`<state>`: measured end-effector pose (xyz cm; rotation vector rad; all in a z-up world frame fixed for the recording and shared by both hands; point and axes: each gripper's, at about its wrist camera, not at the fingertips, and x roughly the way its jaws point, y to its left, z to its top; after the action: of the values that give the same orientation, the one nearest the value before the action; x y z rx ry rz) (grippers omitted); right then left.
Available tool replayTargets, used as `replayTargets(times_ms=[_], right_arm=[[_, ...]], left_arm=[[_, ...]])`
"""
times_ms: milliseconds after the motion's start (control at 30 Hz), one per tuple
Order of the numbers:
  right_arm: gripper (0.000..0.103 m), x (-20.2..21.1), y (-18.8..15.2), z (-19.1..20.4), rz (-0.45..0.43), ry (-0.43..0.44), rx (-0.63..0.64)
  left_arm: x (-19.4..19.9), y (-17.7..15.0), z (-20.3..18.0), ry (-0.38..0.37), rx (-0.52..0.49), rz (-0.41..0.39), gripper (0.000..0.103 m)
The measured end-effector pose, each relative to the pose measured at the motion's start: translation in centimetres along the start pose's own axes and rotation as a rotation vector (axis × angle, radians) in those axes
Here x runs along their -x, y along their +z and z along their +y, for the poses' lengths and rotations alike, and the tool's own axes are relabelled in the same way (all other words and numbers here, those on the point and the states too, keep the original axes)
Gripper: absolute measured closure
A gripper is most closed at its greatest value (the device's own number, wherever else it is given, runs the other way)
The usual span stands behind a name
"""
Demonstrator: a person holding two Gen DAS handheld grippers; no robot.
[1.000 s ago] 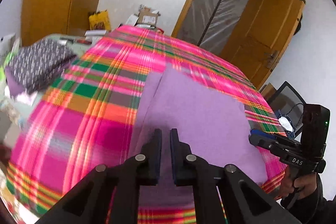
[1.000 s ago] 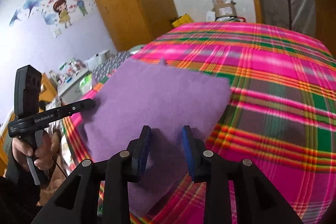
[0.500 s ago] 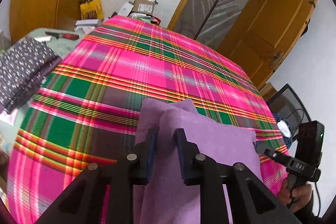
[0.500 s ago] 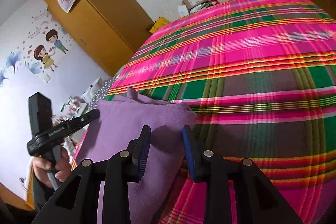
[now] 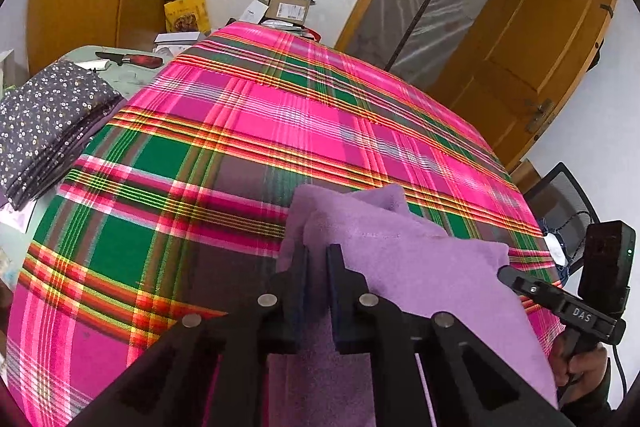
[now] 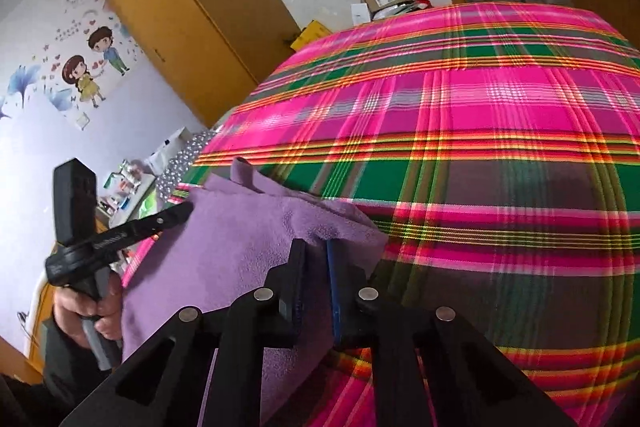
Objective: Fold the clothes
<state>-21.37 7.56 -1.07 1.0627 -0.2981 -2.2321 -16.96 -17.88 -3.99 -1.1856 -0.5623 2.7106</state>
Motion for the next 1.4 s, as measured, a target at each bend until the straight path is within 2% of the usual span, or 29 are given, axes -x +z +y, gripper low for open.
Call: replayTargets(times_ms=[233,367,467,567,767,867,1000,1200,1333,1400], right_arm=[[0.085,3.9,-2.0,1.8,-0.046,0.037,0.091],[0.084,5.3,-3.8,3.6,-0.046,0.046,0.168],[0.083,5.6,-5.2,4.8,-0.04,0.058,0.228],[0.072,5.6,-6.8,6.2,-0.029,0.054,0.316],[0.069,3.8,-8.5,6.7,0.004,0.02,0.39],[0.069,3.7,-8.2,6.6,0.02,0.021,0.37],[0.07,4.6,-6.7,5.9,-0.019,0.005,0.298],[0.076,3.2,-2.5,1.4,-0.05,-0.043,0.076],[0.076,1.7,-0.6,-2.4,-0.037,0.015,-0.114],[0.077,0.7,0.1,-4.2,-0.025,0.071,-0.219]], left_arm=[[2.7,-0.2,-1.0,-0.005,-0.011,-0.047,0.092],[5.0,-1.0,-2.2,0.017,-0.038,-0.088,0.092],[6.5,-2.2,-3.0,0.011,-0.059,-0.103,0.092],[7.5,-3.6,-3.8,0.02,-0.088,-0.111,0.092],[6.6,-5.8,-3.5,0.04,-0.088,-0.069,0.092],[5.7,-6.9,-2.7,0.047,-0.068,-0.038,0.092],[5.9,-8.0,-2.7,0.055,-0.089,-0.068,0.092],[5.7,-8.2,-2.0,0.026,-0.058,-0.076,0.092],[5.7,-8.3,-1.8,0.011,-0.049,-0.083,0.092],[5.8,-8.3,-1.7,0.008,-0.044,-0.083,0.092]])
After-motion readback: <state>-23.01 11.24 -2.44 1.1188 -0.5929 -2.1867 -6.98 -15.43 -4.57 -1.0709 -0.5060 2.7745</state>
